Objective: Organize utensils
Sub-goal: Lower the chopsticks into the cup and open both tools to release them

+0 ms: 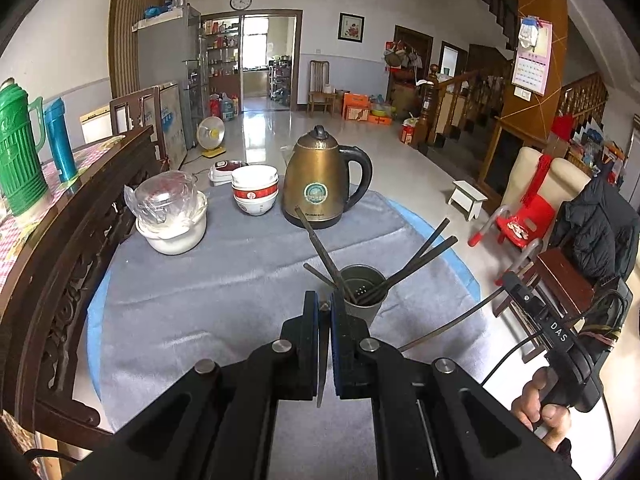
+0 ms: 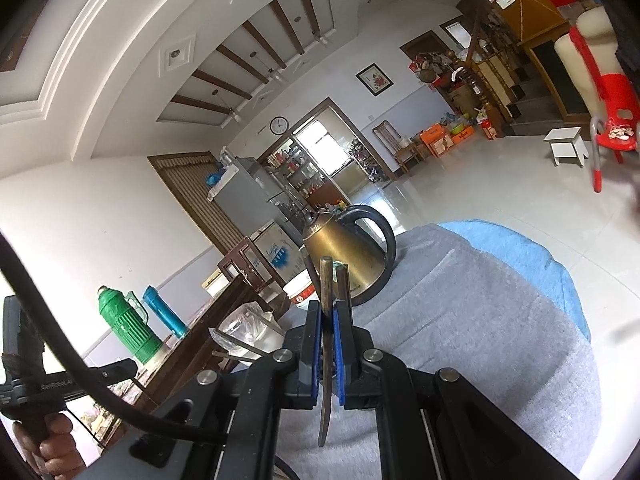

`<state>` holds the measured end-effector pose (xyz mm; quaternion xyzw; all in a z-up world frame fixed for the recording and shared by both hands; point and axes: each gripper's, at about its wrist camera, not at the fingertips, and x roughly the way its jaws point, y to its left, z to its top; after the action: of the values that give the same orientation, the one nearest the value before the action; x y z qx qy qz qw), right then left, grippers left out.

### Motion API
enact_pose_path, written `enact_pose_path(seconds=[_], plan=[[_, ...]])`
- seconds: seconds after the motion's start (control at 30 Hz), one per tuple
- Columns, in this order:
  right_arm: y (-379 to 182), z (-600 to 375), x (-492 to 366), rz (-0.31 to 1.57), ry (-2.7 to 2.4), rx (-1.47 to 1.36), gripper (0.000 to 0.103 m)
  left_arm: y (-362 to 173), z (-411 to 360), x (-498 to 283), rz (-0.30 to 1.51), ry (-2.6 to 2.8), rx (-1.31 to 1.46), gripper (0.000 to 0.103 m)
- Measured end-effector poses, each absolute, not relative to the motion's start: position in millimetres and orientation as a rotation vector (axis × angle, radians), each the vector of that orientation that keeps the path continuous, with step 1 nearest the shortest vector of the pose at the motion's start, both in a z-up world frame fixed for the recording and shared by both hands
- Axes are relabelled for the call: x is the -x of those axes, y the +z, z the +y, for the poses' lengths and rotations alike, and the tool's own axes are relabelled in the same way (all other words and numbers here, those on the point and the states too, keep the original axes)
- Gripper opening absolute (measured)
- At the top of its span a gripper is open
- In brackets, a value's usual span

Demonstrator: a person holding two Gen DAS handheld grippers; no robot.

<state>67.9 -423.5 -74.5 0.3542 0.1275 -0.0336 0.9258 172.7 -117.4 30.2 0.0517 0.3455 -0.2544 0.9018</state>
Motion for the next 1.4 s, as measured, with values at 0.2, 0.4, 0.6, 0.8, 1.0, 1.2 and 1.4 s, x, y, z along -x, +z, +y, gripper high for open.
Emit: enact_pose_path(seconds=[0.2,0.4,0.6,0.8,1.0,1.2,1.4], plan=[[-68.8,-429.3,-68.0,0.247,-0.074,-0.732,0.006,39.3,-119.8,-177.3,0.697,-0.530,-0.109,0.006],[-57.4,-431.7,-71.4,0.232,-0.075,-0.724,0.006,50.4,-122.2,-181.9,0.678,-0.532,-0.104,0.006],[-41.9,-430.4,-76.1,0.203,-0.074,-0.720,0.006,68.3,-129.9,-182.0,0.626,-0.547,-0.113,0.006],[-21.9,-429.0,-77.4,0.144,-0.086,-0.701,0.006,86.9,-138.9,-180.2,0.564,-0.568,-0.102,0.006],[-2.1,-424.5,-81.6,0.084,-0.121,-0.669,0.006,103.8,-150.2,-185.1,0.491,-0.578,-0.076,0.006],[7.5,-414.0,-100.9,0.074,-0.160,-0.617,0.006,112.2,-166.0,-197.4,0.440,-0.576,-0.051,0.006],[10.0,-403.1,-131.4,0.091,-0.226,-0.543,0.006,106.7,-182.8,-221.0,0.477,-0.580,-0.023,0.006]])
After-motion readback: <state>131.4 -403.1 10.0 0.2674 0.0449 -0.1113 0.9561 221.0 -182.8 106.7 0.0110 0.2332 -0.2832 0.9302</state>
